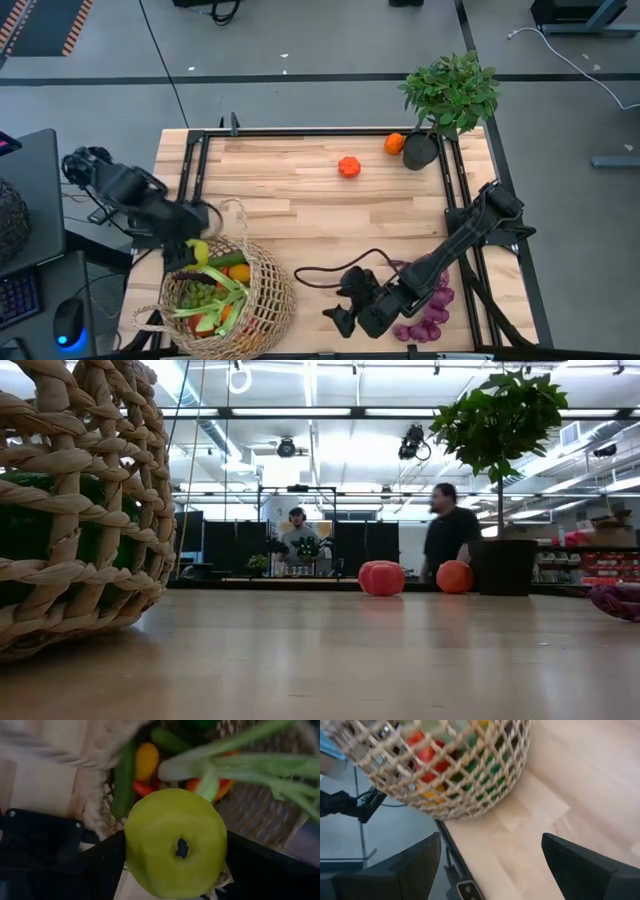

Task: Build produce basket
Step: Put the apple into the basket

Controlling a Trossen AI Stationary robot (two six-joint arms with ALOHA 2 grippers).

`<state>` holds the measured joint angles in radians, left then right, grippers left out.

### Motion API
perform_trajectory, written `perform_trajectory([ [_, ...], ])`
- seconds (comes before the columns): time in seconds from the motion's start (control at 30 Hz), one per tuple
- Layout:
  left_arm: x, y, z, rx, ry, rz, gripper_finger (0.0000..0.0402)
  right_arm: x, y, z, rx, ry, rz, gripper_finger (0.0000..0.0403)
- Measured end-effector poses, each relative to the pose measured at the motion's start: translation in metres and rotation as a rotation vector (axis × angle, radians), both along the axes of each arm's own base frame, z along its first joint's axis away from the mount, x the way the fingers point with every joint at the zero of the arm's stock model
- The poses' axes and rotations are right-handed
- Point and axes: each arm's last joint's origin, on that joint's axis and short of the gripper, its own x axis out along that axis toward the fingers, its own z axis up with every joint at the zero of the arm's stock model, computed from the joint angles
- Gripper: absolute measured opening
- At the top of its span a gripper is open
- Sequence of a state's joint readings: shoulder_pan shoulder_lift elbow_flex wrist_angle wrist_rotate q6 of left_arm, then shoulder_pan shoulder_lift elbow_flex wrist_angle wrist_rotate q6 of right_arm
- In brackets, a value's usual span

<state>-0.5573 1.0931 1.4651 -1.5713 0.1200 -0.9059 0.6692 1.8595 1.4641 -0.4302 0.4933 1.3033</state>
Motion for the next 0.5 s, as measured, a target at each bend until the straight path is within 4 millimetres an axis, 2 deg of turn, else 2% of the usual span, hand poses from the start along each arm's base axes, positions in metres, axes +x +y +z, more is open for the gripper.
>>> perform_trajectory([
  [0.1, 0.014, -0.014, -0.009, 0.022, 0.055, -0.104, 0.0314, 0.003, -0.003, 0.003, -0.017, -0.013, -0.005, 0.0348],
  [0.23, 0.029, -0.026, -0.019, 0.046, 0.120, -0.095, 0.0314, 0.005, -0.006, 0.003, -0.019, -0.012, -0.011, 0.0348],
  [0.5, 0.030, -0.032, -0.021, 0.038, 0.144, -0.151, 0.0315, 0.004, -0.007, 0.002, -0.044, 0.004, 0.004, 0.0348],
])
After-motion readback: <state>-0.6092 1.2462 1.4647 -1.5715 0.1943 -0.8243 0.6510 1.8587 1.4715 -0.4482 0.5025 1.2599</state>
